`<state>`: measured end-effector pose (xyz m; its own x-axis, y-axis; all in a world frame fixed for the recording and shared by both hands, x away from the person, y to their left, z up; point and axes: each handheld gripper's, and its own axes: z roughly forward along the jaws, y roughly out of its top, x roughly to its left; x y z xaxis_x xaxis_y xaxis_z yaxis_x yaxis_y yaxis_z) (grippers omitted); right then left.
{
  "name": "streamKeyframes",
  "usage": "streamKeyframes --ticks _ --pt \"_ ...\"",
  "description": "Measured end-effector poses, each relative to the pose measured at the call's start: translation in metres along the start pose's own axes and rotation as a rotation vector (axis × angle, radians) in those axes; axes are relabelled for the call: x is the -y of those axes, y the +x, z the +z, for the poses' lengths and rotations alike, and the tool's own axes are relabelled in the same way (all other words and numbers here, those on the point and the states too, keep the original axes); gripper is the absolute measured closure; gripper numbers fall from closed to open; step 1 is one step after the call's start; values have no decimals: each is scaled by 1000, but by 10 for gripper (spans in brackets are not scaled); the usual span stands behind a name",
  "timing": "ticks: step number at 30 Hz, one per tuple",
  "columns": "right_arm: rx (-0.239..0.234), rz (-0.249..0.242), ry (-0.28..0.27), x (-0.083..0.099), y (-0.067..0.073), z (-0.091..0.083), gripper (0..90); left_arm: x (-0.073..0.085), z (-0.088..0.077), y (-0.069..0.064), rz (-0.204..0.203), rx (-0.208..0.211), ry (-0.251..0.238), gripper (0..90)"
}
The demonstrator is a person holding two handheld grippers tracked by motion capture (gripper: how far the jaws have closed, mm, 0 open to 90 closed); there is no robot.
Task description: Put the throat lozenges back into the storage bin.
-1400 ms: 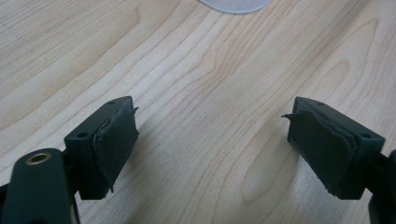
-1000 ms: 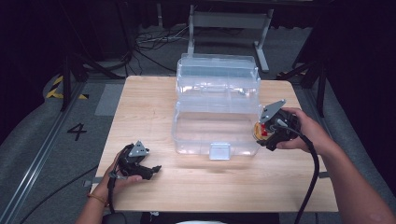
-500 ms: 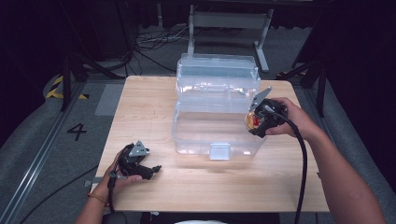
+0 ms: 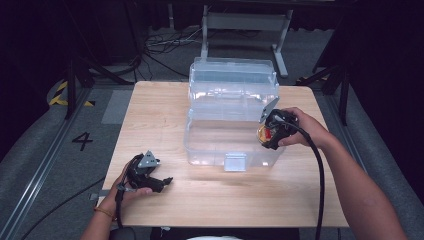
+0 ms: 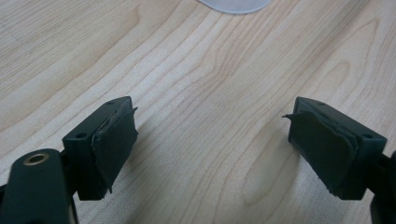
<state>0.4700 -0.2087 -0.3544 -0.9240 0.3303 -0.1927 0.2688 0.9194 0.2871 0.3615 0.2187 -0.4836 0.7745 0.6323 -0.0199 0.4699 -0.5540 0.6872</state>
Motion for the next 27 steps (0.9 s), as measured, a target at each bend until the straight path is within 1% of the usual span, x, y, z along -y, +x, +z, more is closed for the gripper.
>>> streamKeyframes --ticks 4,9,10,11,13,14,15,16,18,20,27 --pt "-12 1 26 3 1 5 205 0 0 0 0 0 0 157" --pt "-20 0 33 6 -1 11 205 0 0 0 2 0 0 156" --pt "-25 7 41 6 -1 12 204 0 0 0 2 0 0 156" --pt "-25 1 38 7 -1 13 204 0 0 0 2 0 0 156" --pt "-28 5 35 7 -1 14 204 0 0 0 2 0 0 156" --pt "-38 17 41 9 -2 15 204 0 0 0 1 0 0 156" --pt "-39 11 41 10 -2 17 204 0 0 0 2 0 0 156" --pt "-45 14 53 11 -2 18 204 0 0 0 2 0 0 156" --pt "-41 8 50 12 -3 20 204 0 0 0 2 0 0 156" --pt "-45 22 54 14 -4 20 204 0 0 0 2 0 0 156" --pt "-47 34 63 17 -3 22 202 0 0 0 2 0 0 156"
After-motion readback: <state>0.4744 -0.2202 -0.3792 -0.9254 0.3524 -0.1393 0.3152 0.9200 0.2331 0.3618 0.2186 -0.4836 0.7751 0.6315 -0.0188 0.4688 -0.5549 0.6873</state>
